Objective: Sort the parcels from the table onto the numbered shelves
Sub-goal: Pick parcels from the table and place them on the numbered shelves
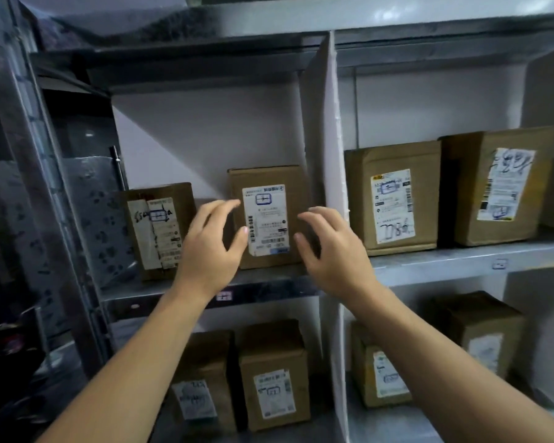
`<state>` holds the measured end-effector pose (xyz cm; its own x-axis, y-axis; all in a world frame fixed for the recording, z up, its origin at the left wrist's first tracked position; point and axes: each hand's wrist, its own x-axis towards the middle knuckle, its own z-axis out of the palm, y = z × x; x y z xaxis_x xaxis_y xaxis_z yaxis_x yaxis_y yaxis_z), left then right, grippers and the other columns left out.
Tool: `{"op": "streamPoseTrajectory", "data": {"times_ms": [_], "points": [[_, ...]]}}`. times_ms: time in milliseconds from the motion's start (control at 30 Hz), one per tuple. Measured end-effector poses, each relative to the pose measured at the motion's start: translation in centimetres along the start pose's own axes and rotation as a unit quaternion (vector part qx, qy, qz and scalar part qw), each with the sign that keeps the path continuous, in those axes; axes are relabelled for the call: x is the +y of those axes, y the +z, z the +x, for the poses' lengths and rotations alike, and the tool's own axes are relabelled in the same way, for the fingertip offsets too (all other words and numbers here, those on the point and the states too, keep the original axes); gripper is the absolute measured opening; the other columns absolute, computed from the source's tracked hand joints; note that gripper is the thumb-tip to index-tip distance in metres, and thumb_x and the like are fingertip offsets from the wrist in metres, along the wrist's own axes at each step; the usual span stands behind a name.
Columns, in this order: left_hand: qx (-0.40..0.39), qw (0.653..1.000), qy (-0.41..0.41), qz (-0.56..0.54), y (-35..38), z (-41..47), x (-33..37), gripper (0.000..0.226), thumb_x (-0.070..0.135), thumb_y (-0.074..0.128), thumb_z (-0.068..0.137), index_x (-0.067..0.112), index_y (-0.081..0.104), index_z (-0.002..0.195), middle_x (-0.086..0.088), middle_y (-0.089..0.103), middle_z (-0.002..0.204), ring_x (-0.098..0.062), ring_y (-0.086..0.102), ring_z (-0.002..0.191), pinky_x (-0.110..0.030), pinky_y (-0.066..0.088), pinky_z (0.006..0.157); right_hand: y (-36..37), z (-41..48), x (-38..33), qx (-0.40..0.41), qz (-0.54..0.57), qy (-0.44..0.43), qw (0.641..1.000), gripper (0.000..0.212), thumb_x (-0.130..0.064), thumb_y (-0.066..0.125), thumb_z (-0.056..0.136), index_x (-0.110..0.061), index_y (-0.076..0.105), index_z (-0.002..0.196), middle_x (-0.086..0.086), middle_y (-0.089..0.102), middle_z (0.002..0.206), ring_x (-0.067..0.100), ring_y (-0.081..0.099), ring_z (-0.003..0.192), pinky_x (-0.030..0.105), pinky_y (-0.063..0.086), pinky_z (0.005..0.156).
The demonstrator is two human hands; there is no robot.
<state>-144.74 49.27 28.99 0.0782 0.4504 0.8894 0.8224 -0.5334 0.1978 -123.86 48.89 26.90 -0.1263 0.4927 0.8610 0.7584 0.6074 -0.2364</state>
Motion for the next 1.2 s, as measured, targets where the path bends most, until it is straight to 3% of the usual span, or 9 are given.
{"op": "streamPoseTrajectory", "data": {"times_ms": [67,167,433,667,833,1067,1200], "points": [[0.010,1.000,0.022,0.016,-0.3,-0.4,2.1,0.042,0.026,0.059,0.093,0.013,0.053,0.132,-0.004,0.053,0.130,-0.015,0.049,0.120,-0.015,0.037,0.093,-1.8,-1.0,0.6,-0.001,-0.038,-0.053,0.998,0.036,-0.035,0.052,0.097,-0.012,0.063,0.123,0.005,0.060,0.127,0.023,0.060,0.111,0.036,0.055,0.087],[0.007,0.996,0.073,0.046,0.2,-0.6,6.3,0.041,0.028,0.055,0.094,0.009,0.054,0.131,-0.008,0.054,0.130,-0.022,0.049,0.123,-0.029,0.041,0.100,-5.7,-1.7,2.8,-0.005,-0.100,-0.082,0.992,0.037,-0.036,0.050,0.097,-0.013,0.062,0.124,0.008,0.060,0.129,0.027,0.057,0.117,0.042,0.052,0.092],[-0.058,0.986,0.127,0.093,4.0,1.3,15.6,0.043,0.029,0.057,0.093,0.016,0.054,0.134,-0.005,0.053,0.134,-0.022,0.045,0.126,-0.036,0.037,0.105,-15.1,-1.4,10.9,-0.066,-0.230,-0.051,0.970,0.043,-0.038,0.056,0.096,-0.020,0.050,0.135,0.013,0.050,0.142,0.034,0.047,0.132,0.051,0.048,0.099],[-0.081,0.987,0.107,0.087,7.6,6.9,19.6,0.048,0.029,0.056,0.093,0.016,0.049,0.139,-0.003,0.049,0.137,-0.022,0.042,0.129,-0.041,0.036,0.108,-17.7,2.9,15.8,-0.061,-0.202,-0.003,0.978,0.044,-0.026,0.065,0.092,-0.014,0.054,0.133,0.016,0.053,0.134,0.043,0.052,0.119,0.055,0.051,0.088],[-0.100,0.981,0.108,0.124,10.8,9.9,19.4,0.053,0.031,0.053,0.095,0.019,0.040,0.145,-0.002,0.041,0.145,-0.022,0.034,0.135,-0.045,0.035,0.112,-17.3,5.9,17.7,-0.039,-0.191,-0.021,0.981,0.054,-0.029,0.065,0.093,-0.013,0.049,0.142,0.017,0.050,0.139,0.041,0.049,0.124,0.053,0.050,0.094],[-0.086,0.991,0.010,0.101,14.8,11.5,19.1,0.062,0.036,0.055,0.096,0.025,0.028,0.150,-0.004,0.028,0.154,-0.027,0.023,0.143,-0.046,0.037,0.108,-14.5,8.0,19.7,-0.032,-0.144,0.008,0.989,0.060,-0.033,0.061,0.096,-0.023,0.038,0.151,0.014,0.036,0.153,0.039,0.042,0.133,0.050,0.048,0.098],[-0.076,0.994,-0.002,0.077,16.7,11.1,19.0,0.061,0.033,0.057,0.095,0.023,0.030,0.149,-0.005,0.026,0.153,-0.029,0.019,0.144,-0.046,0.036,0.111,-12.9,7.6,20.5,-0.017,-0.126,0.011,0.992,0.060,-0.029,0.061,0.096,-0.022,0.038,0.151,0.014,0.030,0.157,0.038,0.040,0.135,0.054,0.048,0.097]]}}
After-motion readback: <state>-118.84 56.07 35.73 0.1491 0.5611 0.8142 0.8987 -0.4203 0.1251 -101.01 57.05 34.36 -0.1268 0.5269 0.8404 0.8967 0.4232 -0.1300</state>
